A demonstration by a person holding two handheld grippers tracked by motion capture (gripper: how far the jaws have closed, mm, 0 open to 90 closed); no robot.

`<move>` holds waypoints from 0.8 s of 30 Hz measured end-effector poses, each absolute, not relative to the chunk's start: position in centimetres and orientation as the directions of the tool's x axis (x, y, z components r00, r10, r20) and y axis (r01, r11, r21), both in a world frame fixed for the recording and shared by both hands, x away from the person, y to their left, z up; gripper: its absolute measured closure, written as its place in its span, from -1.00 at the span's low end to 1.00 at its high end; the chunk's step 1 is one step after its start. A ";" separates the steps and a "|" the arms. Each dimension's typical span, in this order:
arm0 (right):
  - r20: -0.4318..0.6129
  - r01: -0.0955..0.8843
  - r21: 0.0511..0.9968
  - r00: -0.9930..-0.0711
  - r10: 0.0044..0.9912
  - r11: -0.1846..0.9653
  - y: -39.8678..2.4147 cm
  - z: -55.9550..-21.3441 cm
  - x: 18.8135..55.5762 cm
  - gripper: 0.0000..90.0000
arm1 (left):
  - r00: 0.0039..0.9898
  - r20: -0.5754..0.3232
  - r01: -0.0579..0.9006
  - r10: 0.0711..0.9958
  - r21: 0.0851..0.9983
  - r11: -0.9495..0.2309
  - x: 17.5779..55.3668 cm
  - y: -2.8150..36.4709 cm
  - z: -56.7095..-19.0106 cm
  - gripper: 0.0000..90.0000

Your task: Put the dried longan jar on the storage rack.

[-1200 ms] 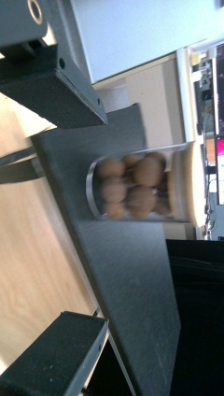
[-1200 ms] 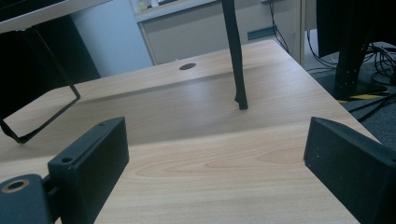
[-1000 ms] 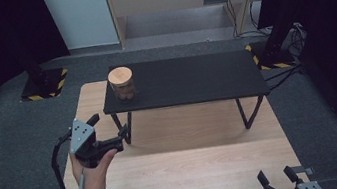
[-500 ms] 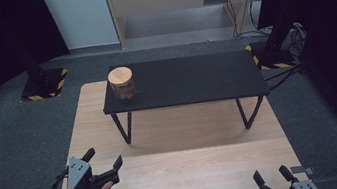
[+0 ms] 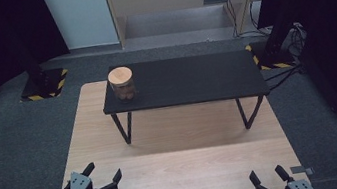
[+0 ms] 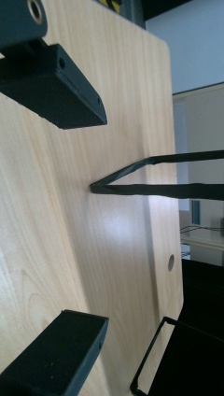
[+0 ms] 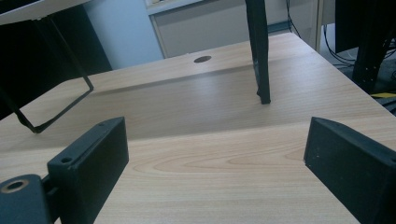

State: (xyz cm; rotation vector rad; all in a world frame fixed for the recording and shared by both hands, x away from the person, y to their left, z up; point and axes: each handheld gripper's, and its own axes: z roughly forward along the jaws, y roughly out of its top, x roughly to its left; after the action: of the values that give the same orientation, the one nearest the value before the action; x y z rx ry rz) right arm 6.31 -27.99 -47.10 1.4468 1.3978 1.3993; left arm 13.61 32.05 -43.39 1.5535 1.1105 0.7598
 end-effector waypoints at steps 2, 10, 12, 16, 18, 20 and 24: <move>0.233 0.229 0.954 -0.153 0.960 -0.195 -27.9 -47.1 6.3 -0.85 | 0.373 -0.068 0.268 0.925 0.963 -0.037 13.5 32.1 -43.8 -0.93; 0.230 0.226 0.955 -0.154 0.961 -0.193 -27.9 -47.1 6.3 -0.85 | 0.369 -0.067 0.250 0.927 0.968 -0.030 13.4 32.5 -43.7 -0.93; 0.231 0.226 0.955 -0.154 0.961 -0.193 -27.9 -47.1 6.4 -0.85 | 0.368 -0.068 0.246 0.927 0.969 -0.027 13.5 32.6 -43.7 -0.93; 0.232 0.228 0.954 -0.155 0.960 -0.194 -28.0 -47.2 6.4 -0.85 | 0.370 -0.068 0.246 0.926 0.969 -0.028 13.5 32.5 -43.6 -0.92; 0.233 0.229 0.954 -0.154 0.960 -0.194 -28.0 -47.2 6.4 -0.85 | 0.374 -0.067 0.248 0.925 0.968 -0.030 13.5 32.4 -43.6 -0.92; 0.233 0.230 0.954 -0.153 0.960 -0.195 -28.0 -47.2 6.4 -0.85 | 0.376 -0.065 0.248 0.924 0.968 -0.033 13.5 32.3 -43.6 -0.92; 0.234 0.229 0.953 -0.151 0.960 -0.196 -28.1 -47.3 6.4 -0.85 | 0.379 -0.060 0.248 0.924 0.968 -0.038 13.6 32.2 -43.6 -0.92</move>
State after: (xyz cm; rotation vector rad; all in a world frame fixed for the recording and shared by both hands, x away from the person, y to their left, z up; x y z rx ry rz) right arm 6.40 -28.12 -47.26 1.4469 1.3928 1.3997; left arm 13.62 32.18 -43.61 1.5425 1.0881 0.7721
